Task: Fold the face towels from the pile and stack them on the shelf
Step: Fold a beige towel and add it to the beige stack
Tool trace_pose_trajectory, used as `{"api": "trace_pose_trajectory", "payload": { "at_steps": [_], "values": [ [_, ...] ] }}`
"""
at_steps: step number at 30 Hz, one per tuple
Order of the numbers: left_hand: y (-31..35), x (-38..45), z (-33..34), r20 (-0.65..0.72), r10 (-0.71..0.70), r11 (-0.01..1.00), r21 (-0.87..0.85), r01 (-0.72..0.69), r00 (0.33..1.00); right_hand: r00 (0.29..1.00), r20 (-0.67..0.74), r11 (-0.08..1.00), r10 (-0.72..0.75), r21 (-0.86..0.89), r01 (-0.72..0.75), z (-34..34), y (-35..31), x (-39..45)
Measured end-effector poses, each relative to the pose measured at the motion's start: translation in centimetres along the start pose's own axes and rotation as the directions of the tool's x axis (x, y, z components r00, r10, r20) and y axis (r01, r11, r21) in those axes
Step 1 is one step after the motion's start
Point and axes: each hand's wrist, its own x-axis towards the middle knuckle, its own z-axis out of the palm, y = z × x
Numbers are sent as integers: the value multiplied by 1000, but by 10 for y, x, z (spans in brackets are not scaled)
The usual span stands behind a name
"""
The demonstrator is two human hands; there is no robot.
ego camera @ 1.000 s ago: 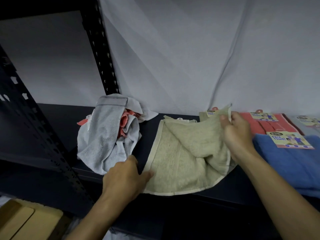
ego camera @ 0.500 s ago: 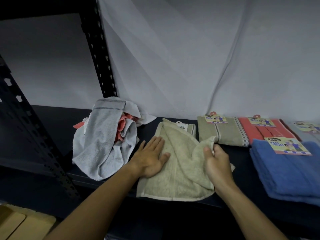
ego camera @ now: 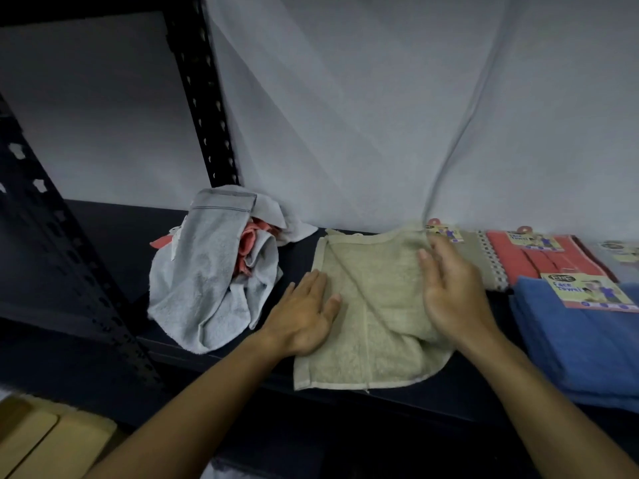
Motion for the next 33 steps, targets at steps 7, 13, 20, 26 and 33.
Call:
{"api": "trace_pose_trajectory", "payload": {
  "at_steps": [7, 13, 20, 26, 33],
  "values": [
    [-35, -52, -10, -5, 88, 995, 49, -87, 996, 738, 551, 710, -389, -331, 622, 30, -27, -57],
    [-43, -59, -9, -40, 139, 989, 47, -137, 989, 677, 668, 697, -309, -326, 639, 38, -27, -77],
    [-38, -60, -5, -59, 97, 995, 16, -96, 994, 689, 675, 713, -263, -345, 610, 36, -33, -82],
    [-30, -52, -6, -52, 81, 996, 35, -79, 995, 730, 611, 705, -306, -369, 605, 43, -31, -72],
    [-34, -53, -6, -24, 107, 989, 108, -104, 994, 902, 240, 833, -360, -353, 426, 13, -32, -40]
  ]
}}
